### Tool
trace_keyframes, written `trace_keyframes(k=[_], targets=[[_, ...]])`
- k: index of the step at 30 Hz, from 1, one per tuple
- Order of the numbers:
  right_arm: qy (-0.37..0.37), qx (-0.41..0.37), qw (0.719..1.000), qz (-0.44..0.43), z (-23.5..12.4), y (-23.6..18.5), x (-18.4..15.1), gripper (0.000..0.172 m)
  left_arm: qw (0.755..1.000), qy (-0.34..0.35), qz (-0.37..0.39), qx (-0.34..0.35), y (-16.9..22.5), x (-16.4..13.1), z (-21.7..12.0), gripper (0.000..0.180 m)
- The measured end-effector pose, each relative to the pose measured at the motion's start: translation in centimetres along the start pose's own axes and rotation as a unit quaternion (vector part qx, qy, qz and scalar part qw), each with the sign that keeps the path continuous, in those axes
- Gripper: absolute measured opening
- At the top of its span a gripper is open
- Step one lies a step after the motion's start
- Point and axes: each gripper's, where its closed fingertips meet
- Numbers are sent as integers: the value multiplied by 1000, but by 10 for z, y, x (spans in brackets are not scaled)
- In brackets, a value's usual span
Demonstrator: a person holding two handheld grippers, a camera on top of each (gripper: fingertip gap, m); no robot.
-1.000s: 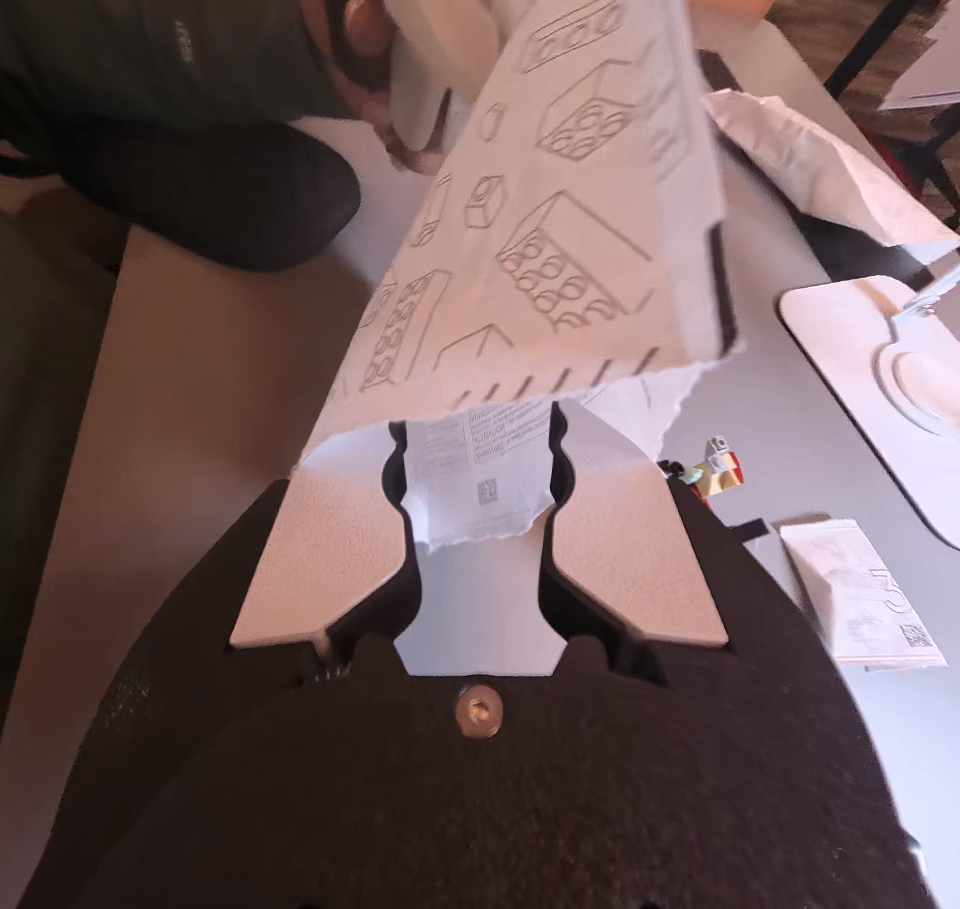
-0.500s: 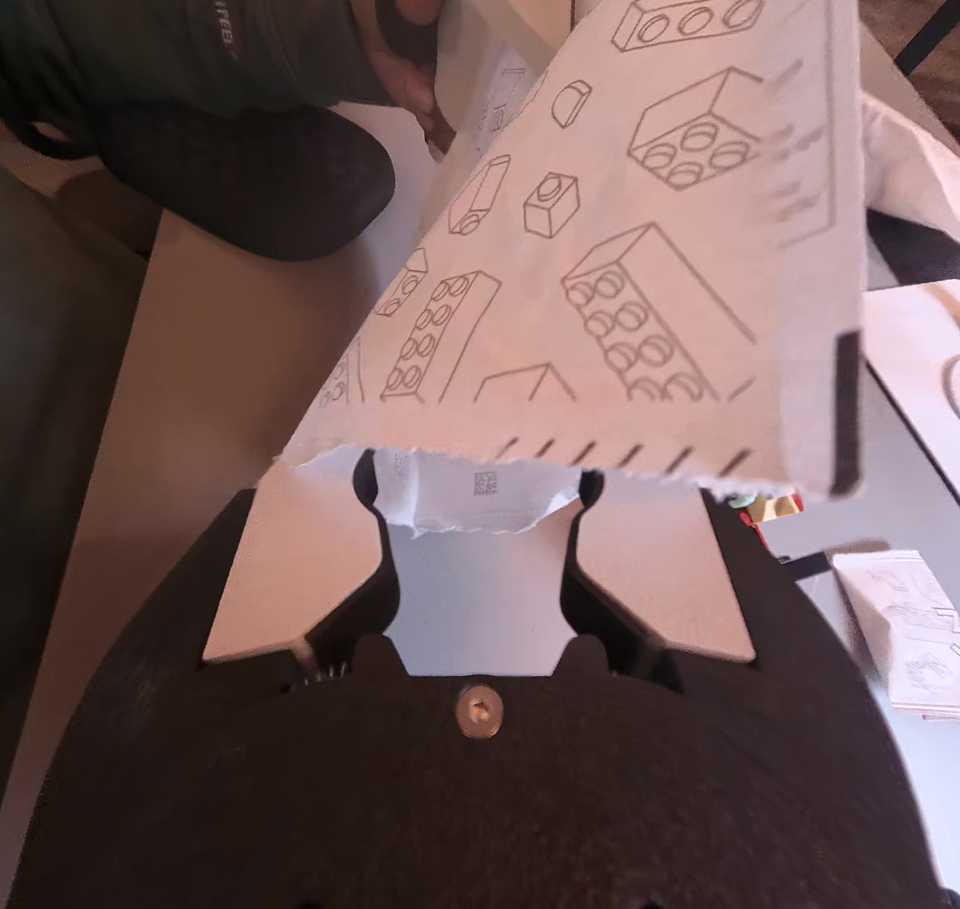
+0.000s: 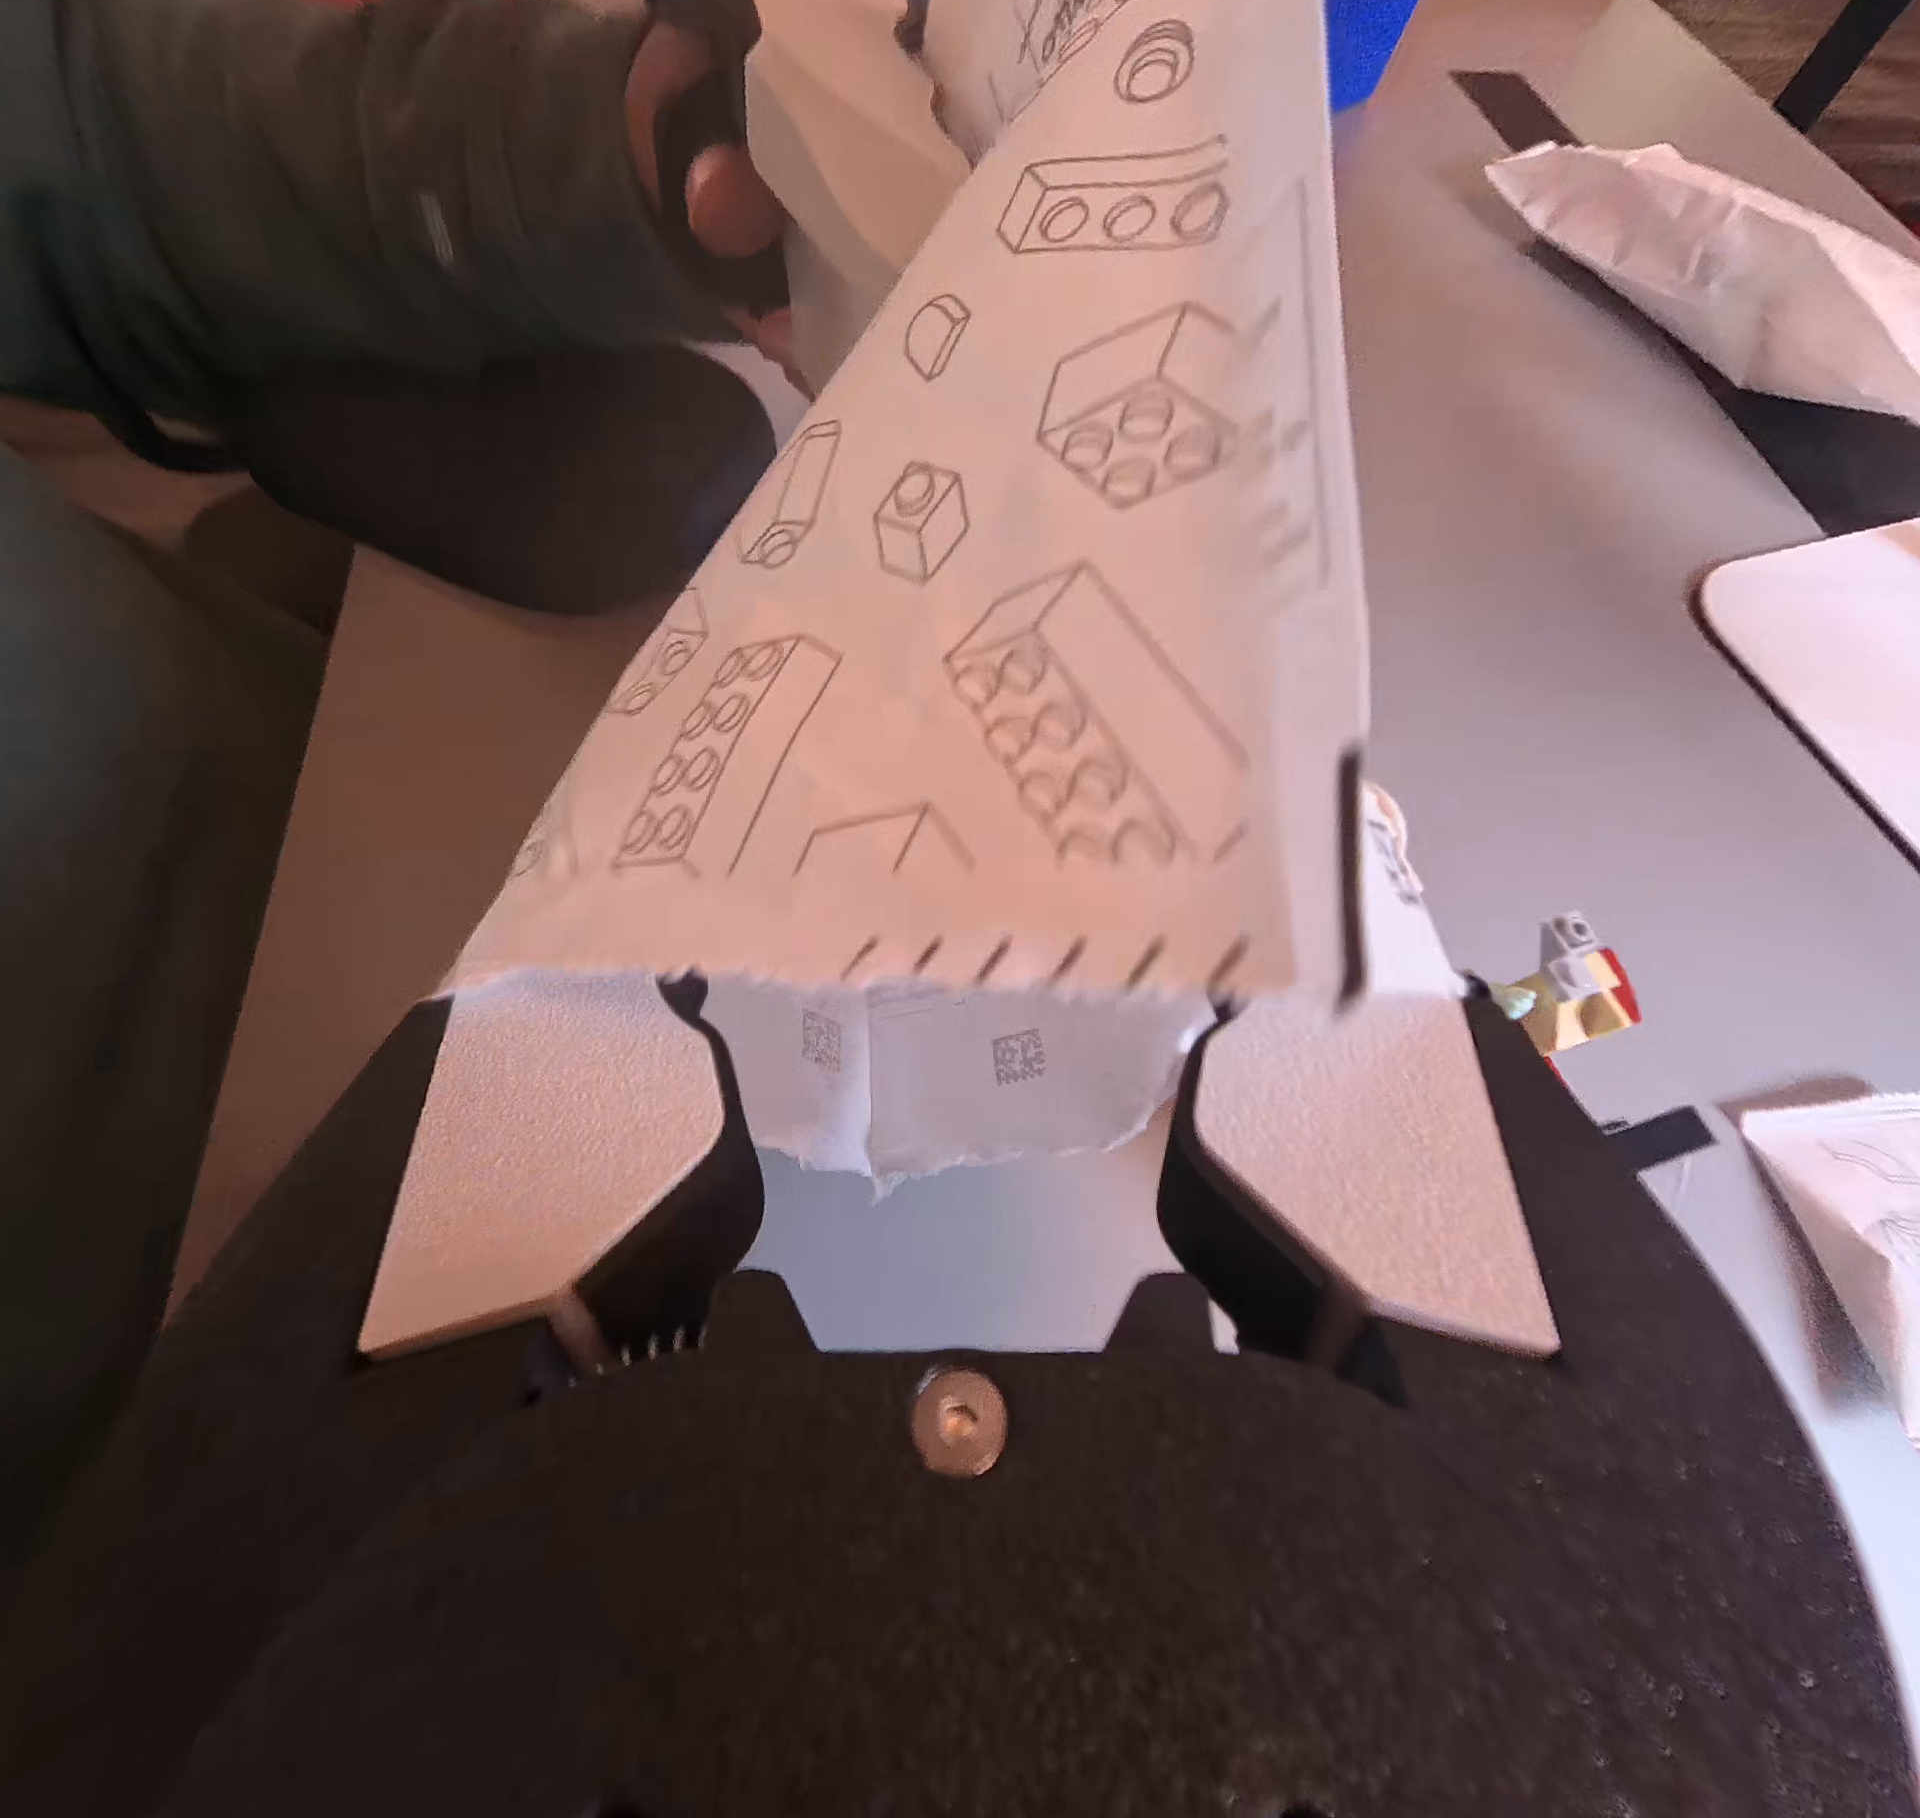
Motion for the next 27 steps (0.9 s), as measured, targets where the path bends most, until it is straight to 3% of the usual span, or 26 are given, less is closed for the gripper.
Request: trace_keyframes(k=[1, 6, 9, 12, 16, 19, 20, 21, 24, 27], targets=[[14, 0, 1000, 10, -4, 3, 3, 96, 1000, 11, 0, 8, -3, 4, -2, 15], [98, -8, 994, 49, -38, 23, 25, 93, 991, 129, -39, 10, -22, 37, -39, 8], [124, 16, 989, 76, -49, 28, 25, 91, 970, 235, -58, 10, -31, 64, -73, 3], [122, 47, 987, 93, -38, 20, 19, 84, 950, 307, -59, 20, -35, 81, -96, 3], [161, 46, 980, 106, -13, 8, 32, 64, 929, 363, -67, 27, -31, 91, -103, 2], [216, 27, 969, 120, -13, 12, 50, 44, 930, 359, -75, 26, -22, 87, -85, 3], [231, 26, 965, 122, -17, 14, 55, 14, 933, 350, -75, 26, -20, 84, -77, 4], [238, 21, 964, 118, -22, 15, 57, 0, 936, 344, -73, 25, -18, 83, -72, 6], [200, -1, 977, 67, -39, 22, 49, 0, 946, 319, -45, 37, -19, 88, -78, 18], [103, 40, 993, 42, -62, 19, 28, 0, 969, 213, 35, 119, -34, 83, -94, 27]])
Point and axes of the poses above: each gripper's, where its closed fingertips meet, z out along the fingers, x out of its top, y = z × x across the jaws, and after that the axes turned 3 degrees about -y, right-handed
